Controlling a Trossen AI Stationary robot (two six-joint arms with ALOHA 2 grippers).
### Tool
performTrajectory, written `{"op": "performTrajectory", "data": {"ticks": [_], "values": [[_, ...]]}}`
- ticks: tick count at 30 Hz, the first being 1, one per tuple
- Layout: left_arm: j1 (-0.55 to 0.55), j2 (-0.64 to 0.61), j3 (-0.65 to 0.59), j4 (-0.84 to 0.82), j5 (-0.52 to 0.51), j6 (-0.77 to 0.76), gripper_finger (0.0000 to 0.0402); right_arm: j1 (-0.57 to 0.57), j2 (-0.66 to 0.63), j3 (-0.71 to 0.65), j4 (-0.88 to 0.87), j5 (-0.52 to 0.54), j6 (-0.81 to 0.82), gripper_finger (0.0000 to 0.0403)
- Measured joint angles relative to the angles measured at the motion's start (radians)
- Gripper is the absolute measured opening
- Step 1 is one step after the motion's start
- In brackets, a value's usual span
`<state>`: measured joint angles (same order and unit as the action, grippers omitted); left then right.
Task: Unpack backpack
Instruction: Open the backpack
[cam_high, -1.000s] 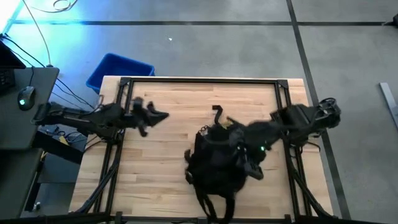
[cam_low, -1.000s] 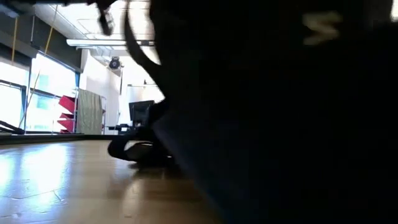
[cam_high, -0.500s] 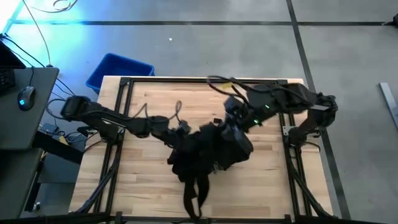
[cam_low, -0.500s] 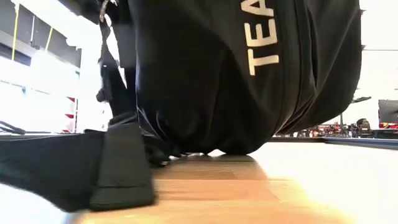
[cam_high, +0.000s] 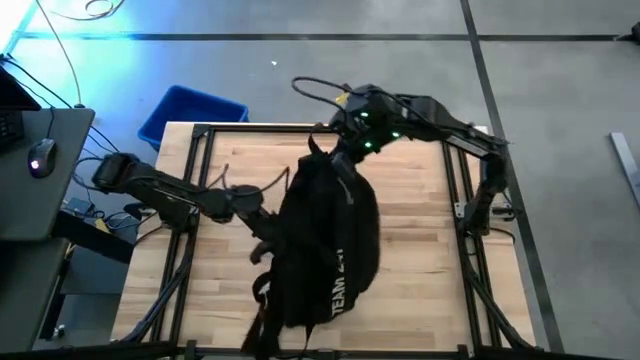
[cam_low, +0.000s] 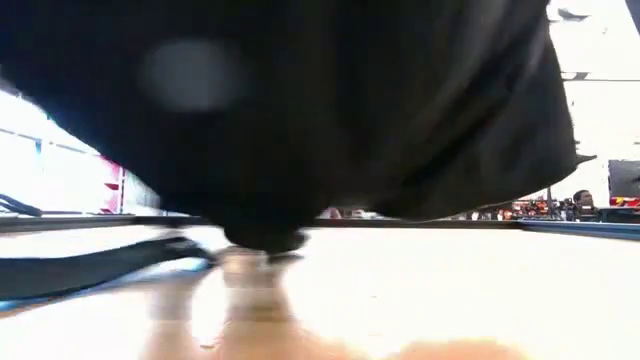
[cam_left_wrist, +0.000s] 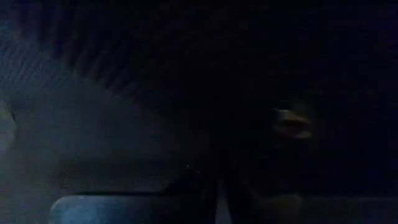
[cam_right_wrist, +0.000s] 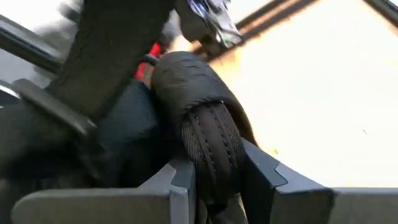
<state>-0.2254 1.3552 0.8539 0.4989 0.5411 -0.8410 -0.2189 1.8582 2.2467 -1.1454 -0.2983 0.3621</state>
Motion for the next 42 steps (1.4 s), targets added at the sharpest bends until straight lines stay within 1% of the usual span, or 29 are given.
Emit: {"op": "performTrajectory", "data": {"ticks": [3,7,9,13,17,21,23,26,27,29,30,32,34,36,39,42], "values": [[0.014,-0.094,0.0,-0.224,-0.02,0.061,0.0,-0.032,0.062,0.0,-0.056,-0.01,-0.053,0.0057],[0.022,-0.215,0.002,-0.601,-0.118,0.12,0.0,-0.069,0.154,-0.001,-0.113,0.013,-0.122,0.0057],[0.021,-0.272,0.003,-0.781,-0.173,0.132,0.0,-0.088,0.202,-0.002,-0.112,0.028,-0.156,0.0057],[0.019,-0.381,0.003,-1.082,-0.305,0.096,0.0,-0.116,0.293,-0.002,-0.105,0.056,-0.204,0.0057],[0.016,-0.488,0.005,-1.241,-0.407,0.007,0.0,-0.135,0.386,-0.003,-0.122,0.125,-0.225,0.0057],[-0.008,-0.528,0.005,-1.21,-0.461,-0.088,0.0,-0.143,0.462,-0.004,-0.122,0.16,-0.251,0.0057],[-0.024,-0.514,-0.005,-1.167,-0.46,-0.127,0.0,-0.14,0.491,-0.004,-0.118,0.158,-0.273,0.0057],[-0.058,-0.46,-0.034,-1.181,-0.44,-0.172,0.0,-0.141,0.526,-0.004,-0.11,0.148,-0.296,0.0057],[-0.07,-0.433,-0.049,-1.169,-0.437,-0.178,0.0,-0.14,0.532,-0.004,-0.104,0.148,-0.301,0.0063],[-0.092,-0.388,-0.086,-1.122,-0.435,-0.198,0.0,-0.139,0.541,-0.004,-0.085,0.147,-0.313,0.0093],[-0.1,-0.36,-0.105,-1.08,-0.437,-0.204,0.0,-0.139,0.542,-0.004,-0.071,0.151,-0.32,0.0112],[-0.11,-0.294,-0.146,-0.965,-0.442,-0.205,0.0,-0.138,0.544,-0.004,-0.059,0.2,-0.333,0.0151],[-0.115,-0.226,-0.182,-0.848,-0.439,-0.212,0.0,-0.143,0.542,0.007,-0.074,0.245,-0.36,0.0186],[-0.111,-0.152,-0.196,-0.7,-0.433,-0.222,0.0,-0.152,0.532,0.038,-0.104,0.261,-0.386,0.0214],[-0.106,-0.036,-0.213,-0.525,-0.415,-0.206,0.0,-0.169,0.514,0.112,-0.167,0.299,-0.414,0.024],[-0.093,0.078,-0.212,-0.358,-0.402,-0.189,0.0,-0.18,0.438,0.074,-0.167,0.319,-0.426,0.0247]]}}
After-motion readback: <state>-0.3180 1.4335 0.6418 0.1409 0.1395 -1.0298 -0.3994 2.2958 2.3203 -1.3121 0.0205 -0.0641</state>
